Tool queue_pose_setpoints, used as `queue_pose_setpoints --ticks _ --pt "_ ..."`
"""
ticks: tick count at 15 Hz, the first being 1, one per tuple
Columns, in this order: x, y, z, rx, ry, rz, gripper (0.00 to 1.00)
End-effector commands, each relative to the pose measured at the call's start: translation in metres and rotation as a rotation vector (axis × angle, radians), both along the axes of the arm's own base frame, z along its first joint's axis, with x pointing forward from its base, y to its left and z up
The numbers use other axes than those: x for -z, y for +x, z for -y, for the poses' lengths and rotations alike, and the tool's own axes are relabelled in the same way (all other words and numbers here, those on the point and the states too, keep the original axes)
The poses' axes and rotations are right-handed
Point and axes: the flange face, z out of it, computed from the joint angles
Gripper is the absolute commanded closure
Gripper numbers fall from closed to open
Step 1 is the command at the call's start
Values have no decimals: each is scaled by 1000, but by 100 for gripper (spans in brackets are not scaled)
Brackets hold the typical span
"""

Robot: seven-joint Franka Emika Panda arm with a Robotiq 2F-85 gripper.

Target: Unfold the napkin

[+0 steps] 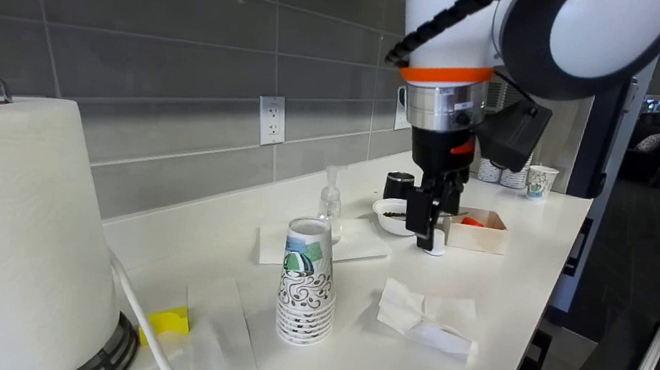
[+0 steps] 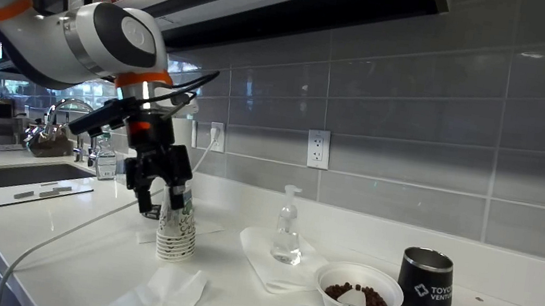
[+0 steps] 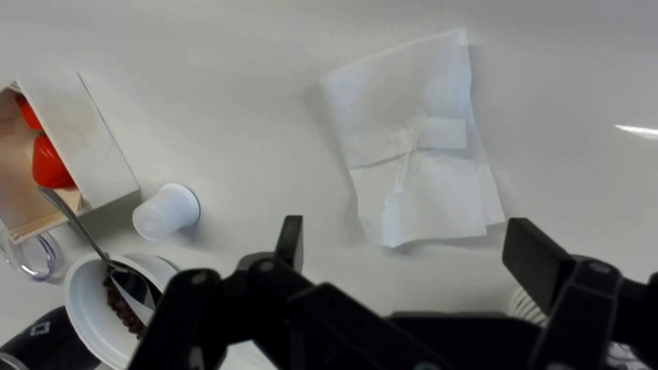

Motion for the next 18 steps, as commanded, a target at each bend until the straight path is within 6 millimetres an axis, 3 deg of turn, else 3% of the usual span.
queue_pose_setpoints --ticks 1,6,18 --pt "15 -23 -15 51 -84 -11 0" --pt "38 -43 -32 42 -135 -31 0" --pt "109 -42 -35 -87 -176 -71 0"
